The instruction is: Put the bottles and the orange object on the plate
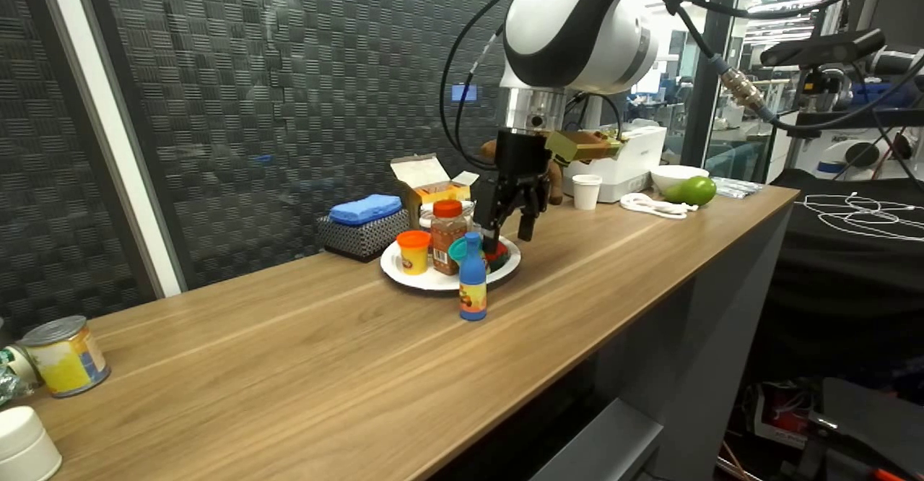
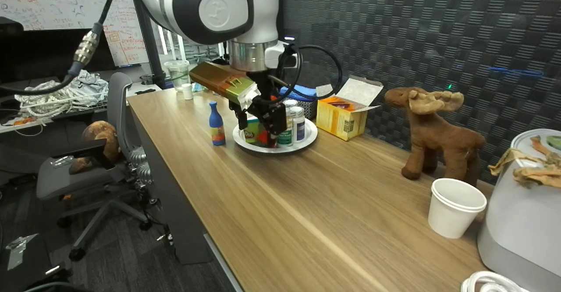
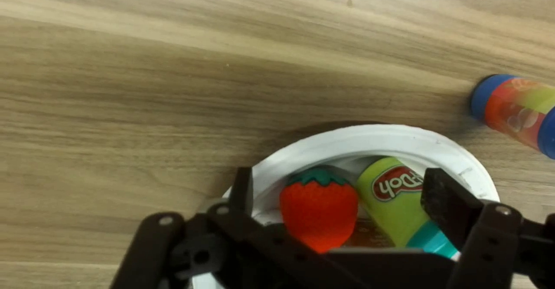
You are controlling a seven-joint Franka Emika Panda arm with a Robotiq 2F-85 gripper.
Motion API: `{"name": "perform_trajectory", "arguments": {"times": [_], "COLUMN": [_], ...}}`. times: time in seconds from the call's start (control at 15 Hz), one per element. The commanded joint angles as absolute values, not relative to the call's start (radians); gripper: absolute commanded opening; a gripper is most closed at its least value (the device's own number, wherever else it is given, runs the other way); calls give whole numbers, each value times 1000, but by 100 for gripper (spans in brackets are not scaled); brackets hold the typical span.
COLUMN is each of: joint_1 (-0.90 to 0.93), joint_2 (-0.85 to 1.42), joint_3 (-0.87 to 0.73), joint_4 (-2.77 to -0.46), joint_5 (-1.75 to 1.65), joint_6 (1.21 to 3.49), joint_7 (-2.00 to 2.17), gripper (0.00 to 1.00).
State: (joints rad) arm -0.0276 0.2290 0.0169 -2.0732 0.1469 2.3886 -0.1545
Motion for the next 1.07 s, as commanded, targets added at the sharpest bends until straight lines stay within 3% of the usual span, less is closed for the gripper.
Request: {"name": "perform_trajectory", "arguments": {"times": [0.0,0.67,1.0], "joint_1": [-38,-28,-11], "joint_2": [205,130,116], "joint_3": [24,12,10], "joint_4": [-2076,-2099,-2009], "joint_5": [170,119,113], "joint_6": [2410,2419,2234], "joint_7": [-168,-136,18], "gripper": [100,100,100]}}
